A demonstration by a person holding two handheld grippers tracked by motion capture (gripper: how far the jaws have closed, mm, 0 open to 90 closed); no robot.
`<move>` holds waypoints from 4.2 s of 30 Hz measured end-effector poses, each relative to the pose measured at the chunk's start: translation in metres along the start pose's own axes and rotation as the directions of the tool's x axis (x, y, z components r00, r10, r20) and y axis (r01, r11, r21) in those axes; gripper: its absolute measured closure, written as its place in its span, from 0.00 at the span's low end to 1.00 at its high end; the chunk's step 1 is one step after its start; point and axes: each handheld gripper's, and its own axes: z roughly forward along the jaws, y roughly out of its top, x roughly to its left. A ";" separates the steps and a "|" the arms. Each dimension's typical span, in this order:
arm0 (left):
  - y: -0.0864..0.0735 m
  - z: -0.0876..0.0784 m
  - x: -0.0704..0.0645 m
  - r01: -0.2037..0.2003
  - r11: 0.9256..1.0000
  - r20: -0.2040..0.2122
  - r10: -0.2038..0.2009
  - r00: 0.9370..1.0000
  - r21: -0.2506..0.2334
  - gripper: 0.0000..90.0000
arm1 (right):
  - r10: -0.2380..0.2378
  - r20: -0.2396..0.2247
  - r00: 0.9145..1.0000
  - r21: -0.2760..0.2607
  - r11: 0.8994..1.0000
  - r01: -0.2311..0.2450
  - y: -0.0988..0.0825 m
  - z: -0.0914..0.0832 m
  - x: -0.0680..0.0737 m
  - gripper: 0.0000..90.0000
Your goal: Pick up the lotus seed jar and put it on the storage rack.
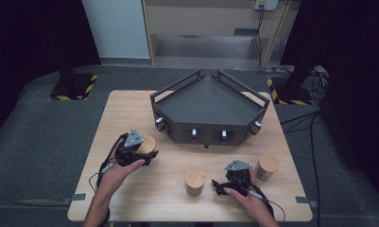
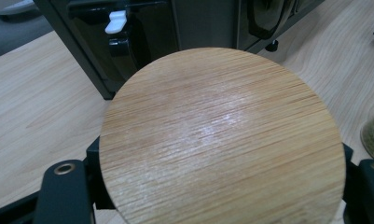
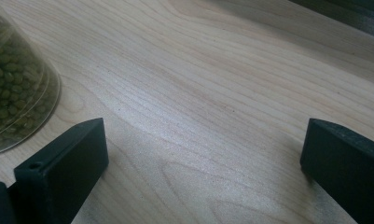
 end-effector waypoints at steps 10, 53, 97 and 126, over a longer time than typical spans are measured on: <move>0.011 -0.004 0.002 -0.036 0.999 0.022 0.036 0.999 -0.006 0.27 | 0.000 0.000 1.000 0.000 1.000 0.000 0.000 0.000 0.000 0.01; 0.051 -0.013 0.017 -0.124 0.992 0.096 0.126 0.987 -0.030 0.27 | 0.000 0.000 1.000 0.000 1.000 0.000 0.000 0.000 0.000 0.01; 0.103 -0.008 0.033 -0.214 0.975 0.184 0.221 0.958 -0.057 0.27 | 0.000 0.000 1.000 -0.001 1.000 0.000 0.000 0.000 0.000 0.01; 0.136 -0.002 0.038 -0.248 0.966 0.211 0.259 0.942 -0.078 0.27 | 0.001 0.000 1.000 -0.002 1.000 -0.001 0.000 0.000 0.000 0.01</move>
